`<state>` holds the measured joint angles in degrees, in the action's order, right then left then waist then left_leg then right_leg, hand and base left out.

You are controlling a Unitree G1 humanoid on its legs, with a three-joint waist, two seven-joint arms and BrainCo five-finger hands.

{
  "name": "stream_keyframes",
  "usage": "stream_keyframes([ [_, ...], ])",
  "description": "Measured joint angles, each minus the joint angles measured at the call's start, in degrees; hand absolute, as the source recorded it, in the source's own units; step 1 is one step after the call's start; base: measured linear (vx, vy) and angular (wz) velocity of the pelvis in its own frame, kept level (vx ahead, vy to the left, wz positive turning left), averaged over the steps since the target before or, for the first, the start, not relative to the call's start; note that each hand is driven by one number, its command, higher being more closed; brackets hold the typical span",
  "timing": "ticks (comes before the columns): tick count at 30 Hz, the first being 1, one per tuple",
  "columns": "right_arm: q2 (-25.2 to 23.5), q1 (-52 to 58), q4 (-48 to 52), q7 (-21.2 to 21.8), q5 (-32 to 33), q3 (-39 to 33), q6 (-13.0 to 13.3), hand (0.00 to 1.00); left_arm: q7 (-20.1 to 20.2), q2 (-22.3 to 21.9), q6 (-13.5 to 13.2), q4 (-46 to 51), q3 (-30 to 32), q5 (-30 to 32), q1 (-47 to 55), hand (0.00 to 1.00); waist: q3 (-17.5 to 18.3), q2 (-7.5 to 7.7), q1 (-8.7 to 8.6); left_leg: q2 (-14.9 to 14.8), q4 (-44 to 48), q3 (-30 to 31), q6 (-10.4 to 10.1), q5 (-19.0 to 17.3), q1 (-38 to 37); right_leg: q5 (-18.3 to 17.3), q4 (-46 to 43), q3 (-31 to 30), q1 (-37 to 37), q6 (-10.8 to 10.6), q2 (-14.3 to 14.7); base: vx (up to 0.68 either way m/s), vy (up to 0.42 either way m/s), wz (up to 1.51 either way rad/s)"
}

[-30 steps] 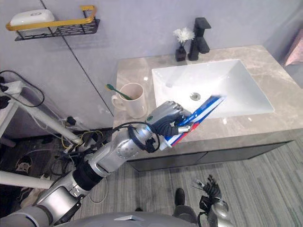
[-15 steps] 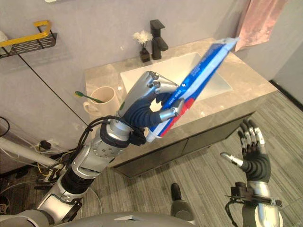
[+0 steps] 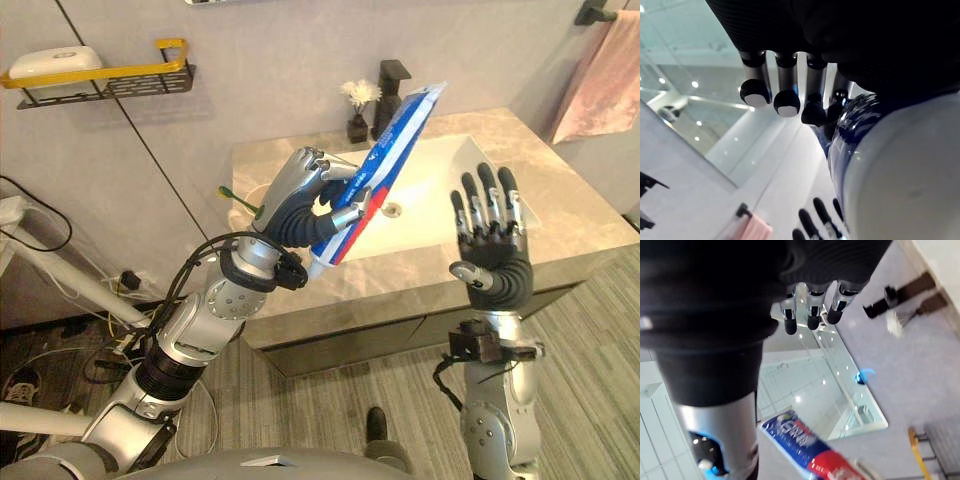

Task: Organize washtable

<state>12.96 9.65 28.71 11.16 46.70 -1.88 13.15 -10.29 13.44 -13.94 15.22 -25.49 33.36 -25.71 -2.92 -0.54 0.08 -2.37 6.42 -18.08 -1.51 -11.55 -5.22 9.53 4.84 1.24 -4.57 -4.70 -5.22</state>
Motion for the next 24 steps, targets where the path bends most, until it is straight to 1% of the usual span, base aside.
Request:
stream_keyframes([
  [3, 0.54, -3.00, -0.03, -0.36, 4.63, 2.68, 0.02, 0.00, -0.41, -0.05, 0.73, -2.91, -1.63, 1.95, -2.67, 1.00, 0.55, 0.08, 0.25, 0.11, -0.05, 1.31, 0.17, 0.14, 0.42, -0.02, 0.29, 1.36, 0.68, 0.01, -0.33, 0.00, 0.001, 0.20],
  [6, 0.75, -5.57, -0.15, -1.16, 8.52, 4.67, 0.09, 0.00, -0.60, -0.19, 0.83, -3.22, -1.69, 1.95, -3.18, 1.00, 0.61, 0.12, 0.39, 0.14, -0.05, 1.55, 0.22, 0.25, 0.52, -0.02, 0.29, 1.62, 0.69, 0.01, -0.42, 0.00, 0.001, 0.07],
  [8, 0.99, -6.18, -0.23, -1.29, 8.66, 5.73, 0.13, 0.00, -0.81, -0.48, 0.96, -4.01, -1.70, 1.94, -3.48, 1.00, 0.85, 0.23, 0.39, 0.19, -0.11, 1.83, 0.30, 0.44, 0.47, -0.02, 0.30, 2.05, 0.68, 0.01, -0.55, 0.00, -0.003, 0.11],
  [10, 1.69, -6.37, -0.27, -1.28, 10.84, 7.09, 0.11, 0.00, -1.10, -0.61, 1.29, -4.13, -2.22, 1.94, -3.50, 1.00, 1.18, 0.59, 0.33, 0.24, -0.26, 2.33, 0.36, 0.70, 0.54, -0.02, 0.30, 2.58, 0.68, 0.02, -0.66, 0.00, -0.006, 0.15],
  [12, 1.72, -7.49, -1.93, -1.53, 11.93, 7.85, 0.46, 0.00, -1.76, -0.87, 1.35, -4.13, -3.42, 1.93, -3.50, 1.00, 1.67, 1.35, 0.40, 0.34, -0.51, 2.69, 0.39, 1.01, 0.60, -0.02, 0.30, 2.88, 0.71, 0.02, -0.83, -0.02, -0.004, 0.09],
  [15, 1.65, -9.42, -3.97, -2.48, 13.12, 8.80, 0.67, 0.00, -1.81, -1.56, 1.26, -4.13, -4.33, 1.94, -3.49, 1.00, 2.06, 1.80, 0.45, 0.58, -0.59, 2.74, 0.52, 1.12, 0.84, -0.01, 0.31, 2.90, 0.78, 0.02, -1.06, -0.03, 0.009, 0.02],
  [16, 1.64, -9.73, -4.22, -2.74, 13.42, 8.82, 0.67, 0.00, -1.89, -1.74, 1.16, -4.13, -4.34, 1.93, -3.50, 1.00, 2.13, 1.90, 0.46, 0.63, -0.72, 2.74, 0.55, 1.14, 0.82, -0.01, 0.31, 2.89, 0.85, 0.01, -1.10, -0.04, 0.011, 0.00],
  [18, 1.63, -10.07, -4.20, -3.54, 15.16, 8.78, 1.84, 0.00, -2.52, -1.76, 1.07, -4.13, -4.57, 1.94, -3.50, 1.00, 2.37, 2.03, 0.45, 0.65, -1.16, 2.74, 0.56, 1.15, 0.82, -0.03, 0.31, 2.90, 0.85, 0.03, -1.13, 0.00, 0.000, 0.00],
  [20, 1.61, -10.11, -4.20, -4.05, 15.33, 8.72, 2.58, 0.00, -2.88, -1.77, 1.04, -4.13, -5.22, 1.93, -3.50, 1.00, 2.40, 2.03, 0.45, 0.65, -1.20, 2.75, 0.52, 1.18, 0.81, -0.03, 0.31, 2.90, 0.80, 0.03, -1.12, 0.00, 0.000, 0.00],
  [24, 1.58, -10.50, -4.21, -5.08, 16.37, 8.69, 3.03, 0.00, -3.02, -1.86, 0.82, -4.12, -6.57, 2.01, -3.53, 1.00, 2.42, 2.00, 0.34, 0.68, -1.21, 2.74, 0.44, 1.43, 0.72, -0.03, 0.31, 2.94, 0.65, 0.03, -1.07, 0.00, 0.000, 0.00],
])
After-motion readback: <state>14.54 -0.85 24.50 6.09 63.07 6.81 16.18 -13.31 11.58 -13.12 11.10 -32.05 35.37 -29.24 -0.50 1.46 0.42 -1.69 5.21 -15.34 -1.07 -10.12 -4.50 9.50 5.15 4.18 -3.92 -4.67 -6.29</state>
